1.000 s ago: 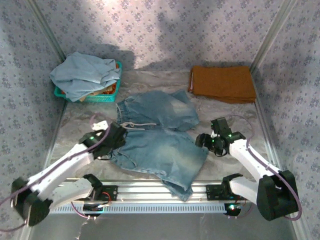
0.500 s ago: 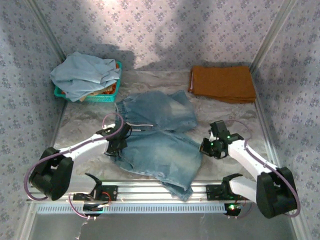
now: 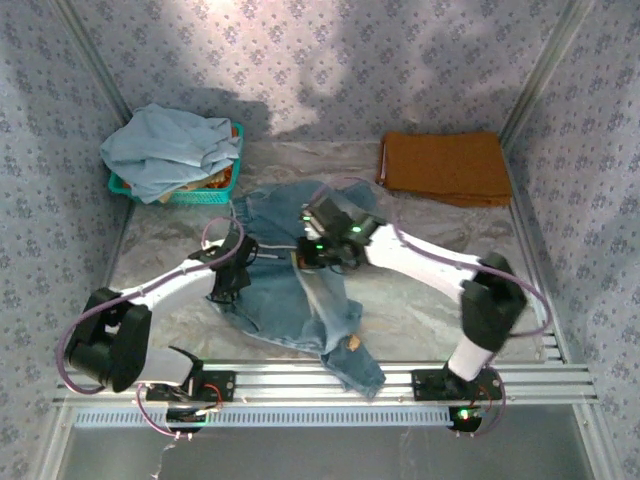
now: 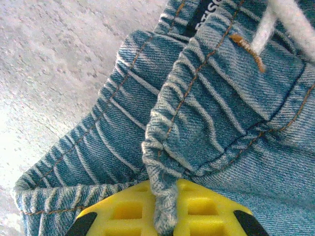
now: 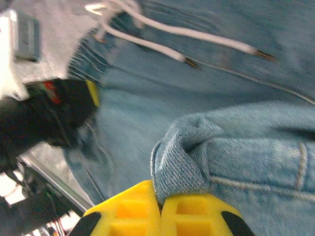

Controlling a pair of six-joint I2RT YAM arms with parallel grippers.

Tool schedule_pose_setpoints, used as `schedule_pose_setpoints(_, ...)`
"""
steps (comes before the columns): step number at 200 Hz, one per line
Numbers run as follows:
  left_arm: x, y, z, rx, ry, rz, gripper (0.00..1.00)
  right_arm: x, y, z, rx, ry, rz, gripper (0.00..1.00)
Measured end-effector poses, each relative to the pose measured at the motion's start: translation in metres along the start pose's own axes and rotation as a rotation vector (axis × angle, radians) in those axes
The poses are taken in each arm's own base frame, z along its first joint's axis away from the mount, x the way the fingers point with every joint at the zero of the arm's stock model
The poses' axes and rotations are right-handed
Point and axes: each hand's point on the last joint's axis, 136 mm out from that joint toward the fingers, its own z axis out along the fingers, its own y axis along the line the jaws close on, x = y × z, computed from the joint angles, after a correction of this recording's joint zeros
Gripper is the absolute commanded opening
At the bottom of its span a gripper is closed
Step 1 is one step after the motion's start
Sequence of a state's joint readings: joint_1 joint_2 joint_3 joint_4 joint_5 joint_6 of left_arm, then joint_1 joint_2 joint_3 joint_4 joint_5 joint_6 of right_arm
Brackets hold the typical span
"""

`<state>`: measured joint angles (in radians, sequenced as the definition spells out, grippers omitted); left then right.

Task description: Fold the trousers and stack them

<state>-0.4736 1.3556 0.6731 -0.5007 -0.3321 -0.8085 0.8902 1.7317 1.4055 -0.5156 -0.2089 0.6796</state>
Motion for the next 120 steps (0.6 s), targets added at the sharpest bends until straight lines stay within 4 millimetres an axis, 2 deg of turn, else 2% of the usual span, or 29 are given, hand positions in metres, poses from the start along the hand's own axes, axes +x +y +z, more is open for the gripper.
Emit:
schedule_pose_setpoints(5,-0.001,0.001,0.0,-0.001,-0.001,-0.006,0.0,-0.004,0.01,0.01,-0.012,0.008,-0.007,0.26)
schedule_pose_setpoints(7,-0.002,0.002,0.0,-0.003,-0.002,-0.009,0.0,-0.006,0.014,0.013,-0.015,0.008,-0.009,0.33)
schedule_pose_setpoints(24,-0.007,0.006,-0.002,0.004,-0.015,-0.04,0.0,-0.018,0.037,0.034,-0.06,0.018,-0.023,0.59)
schedule_pose_setpoints(38,-0.01,0.011,-0.006,0.02,-0.031,-0.071,0.0,-0.019,0.039,0.036,-0.064,0.023,-0.025,0.66)
schedule_pose_setpoints(54,-0.013,0.019,-0.009,0.037,-0.046,-0.112,0.0,-0.019,0.034,0.022,-0.059,0.007,-0.024,0.7)
schedule_pose_setpoints(74,-0.015,0.029,-0.009,0.051,-0.05,-0.165,0.0,-0.015,0.013,-0.017,-0.022,-0.043,-0.008,0.72)
schedule_pose_setpoints(96,-0.016,0.033,-0.008,0.054,-0.045,-0.189,0.0,-0.001,-0.022,-0.068,0.044,-0.122,0.024,0.69)
schedule_pose_setpoints(106,-0.017,0.032,-0.008,0.057,-0.045,-0.19,0.0,0.014,-0.042,-0.08,0.078,-0.136,0.041,0.69)
schedule_pose_setpoints(120,-0.016,0.032,-0.008,0.061,-0.042,-0.193,0.0,0.049,-0.071,-0.077,0.135,-0.085,0.059,0.7)
